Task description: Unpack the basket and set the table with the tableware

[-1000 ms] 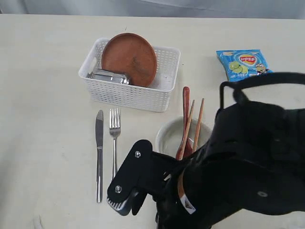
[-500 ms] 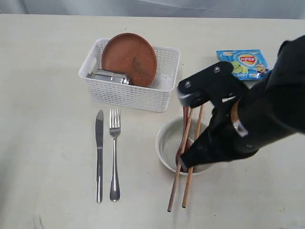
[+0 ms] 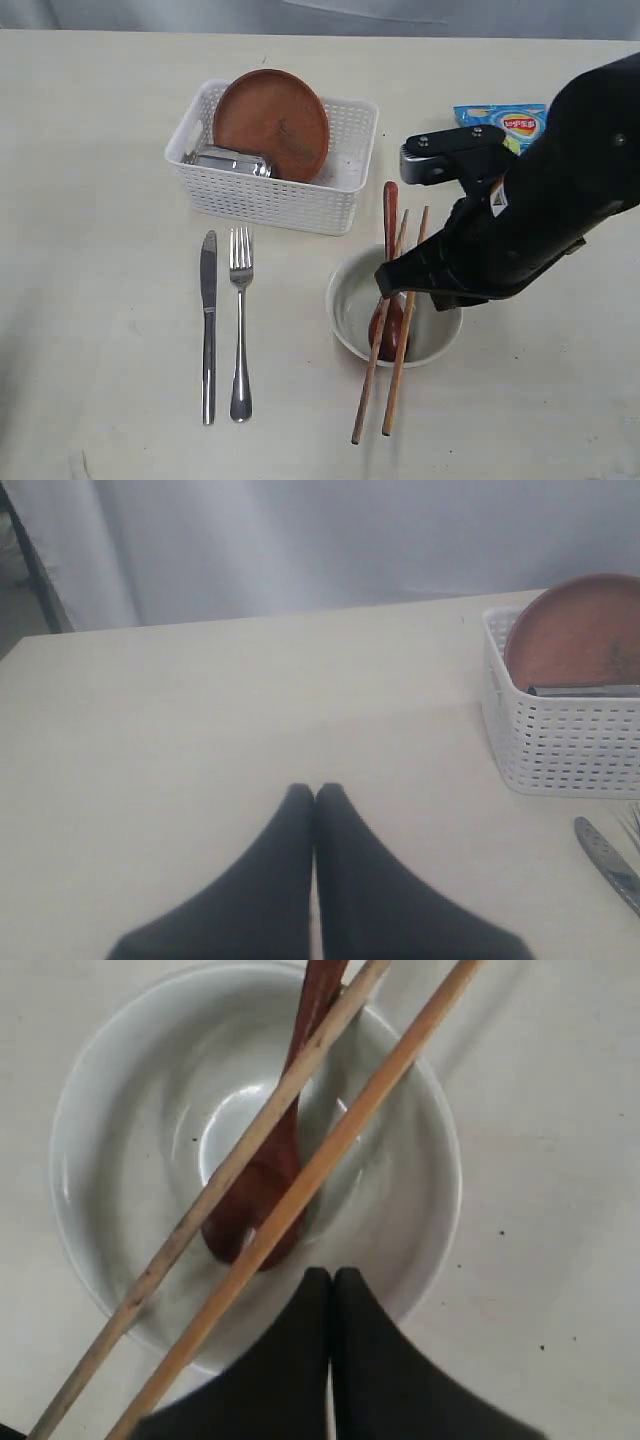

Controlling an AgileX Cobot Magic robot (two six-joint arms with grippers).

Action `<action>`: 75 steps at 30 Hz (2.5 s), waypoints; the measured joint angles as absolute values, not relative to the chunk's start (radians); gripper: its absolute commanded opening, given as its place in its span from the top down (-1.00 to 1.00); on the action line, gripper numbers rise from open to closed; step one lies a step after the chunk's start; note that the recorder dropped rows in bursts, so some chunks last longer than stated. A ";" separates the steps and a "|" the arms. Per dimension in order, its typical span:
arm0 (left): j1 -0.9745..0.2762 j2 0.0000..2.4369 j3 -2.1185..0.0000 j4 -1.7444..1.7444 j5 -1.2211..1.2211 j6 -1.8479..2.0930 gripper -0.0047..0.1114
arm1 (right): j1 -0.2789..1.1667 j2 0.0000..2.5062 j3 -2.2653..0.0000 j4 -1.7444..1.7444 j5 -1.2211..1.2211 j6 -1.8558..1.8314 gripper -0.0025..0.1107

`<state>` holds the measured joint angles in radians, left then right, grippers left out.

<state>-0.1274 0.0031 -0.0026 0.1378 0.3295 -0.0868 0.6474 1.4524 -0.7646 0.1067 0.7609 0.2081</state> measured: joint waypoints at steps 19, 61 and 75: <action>-0.127 0.003 -0.003 0.138 0.330 -0.087 0.92 | 0.647 1.576 -0.765 0.177 0.658 0.186 0.96; -0.127 0.003 -0.003 0.138 0.330 -0.087 0.92 | 0.605 2.034 -1.741 0.151 0.912 -0.105 -0.03; -0.127 0.003 -0.003 0.138 0.330 -0.087 0.92 | 0.489 2.274 -1.961 0.395 1.092 -0.376 -0.03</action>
